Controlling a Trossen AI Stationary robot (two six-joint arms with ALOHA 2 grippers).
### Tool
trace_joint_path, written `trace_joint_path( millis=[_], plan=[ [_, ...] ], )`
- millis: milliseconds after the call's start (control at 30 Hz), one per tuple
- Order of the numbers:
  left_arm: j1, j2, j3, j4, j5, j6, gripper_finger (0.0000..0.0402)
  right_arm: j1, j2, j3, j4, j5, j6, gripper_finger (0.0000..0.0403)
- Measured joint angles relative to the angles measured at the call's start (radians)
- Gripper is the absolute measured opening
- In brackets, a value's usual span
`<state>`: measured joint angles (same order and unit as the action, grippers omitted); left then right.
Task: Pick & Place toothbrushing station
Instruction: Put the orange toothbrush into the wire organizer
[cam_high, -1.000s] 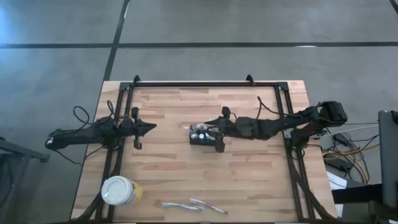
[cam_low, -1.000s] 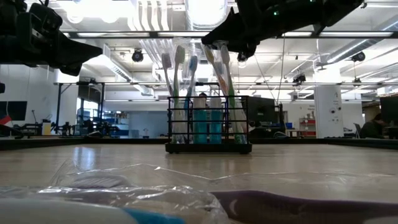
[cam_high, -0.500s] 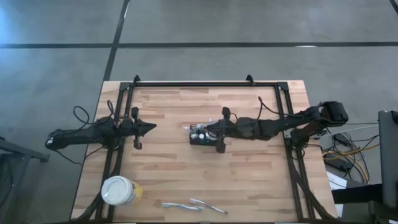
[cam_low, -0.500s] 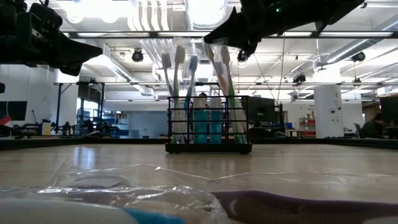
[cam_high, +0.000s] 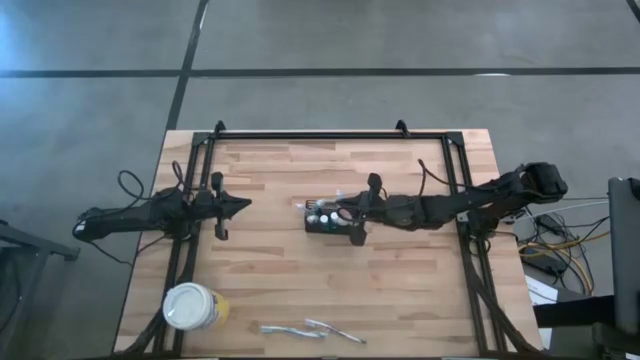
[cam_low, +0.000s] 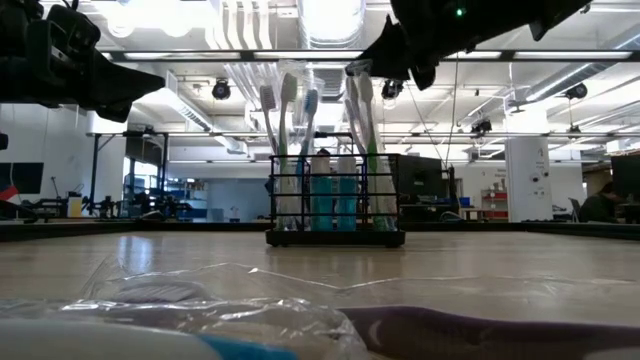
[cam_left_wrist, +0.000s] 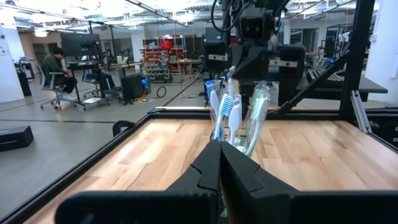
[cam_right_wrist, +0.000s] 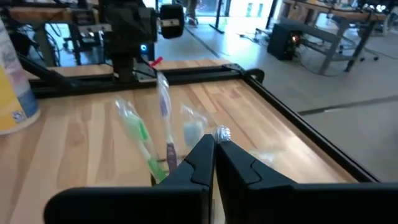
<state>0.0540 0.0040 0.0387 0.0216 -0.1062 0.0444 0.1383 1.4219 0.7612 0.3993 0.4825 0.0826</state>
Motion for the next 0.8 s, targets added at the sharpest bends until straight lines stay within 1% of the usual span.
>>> trace_joint_path(
  millis=[200,267,433,633,800],
  plan=[
    [0.0,0.0,0.0,0.0,0.0,0.0,0.0007,0.0,0.0,-0.031,0.013,0.048,0.004,0.0008],
    [0.0,0.0,0.0,0.0,0.0,0.003,0.0007,0.0,0.0,-0.05,0.058,0.069,-0.004,0.0008],
    [0.0,0.0,0.0,0.0,0.0,0.003,0.0007,0.001,0.0,-0.098,0.142,0.07,-0.003,0.0008],
    [0.0,0.0,0.0,0.0,0.0,0.004,0.0007,0.001,0.0,-0.117,0.173,0.07,-0.003,0.0008],
    [0.0,0.0,0.0,0.0,0.0,0.004,0.0007,0.01,0.0,-0.122,0.267,0.081,-0.056,0.0008]
  ],
)
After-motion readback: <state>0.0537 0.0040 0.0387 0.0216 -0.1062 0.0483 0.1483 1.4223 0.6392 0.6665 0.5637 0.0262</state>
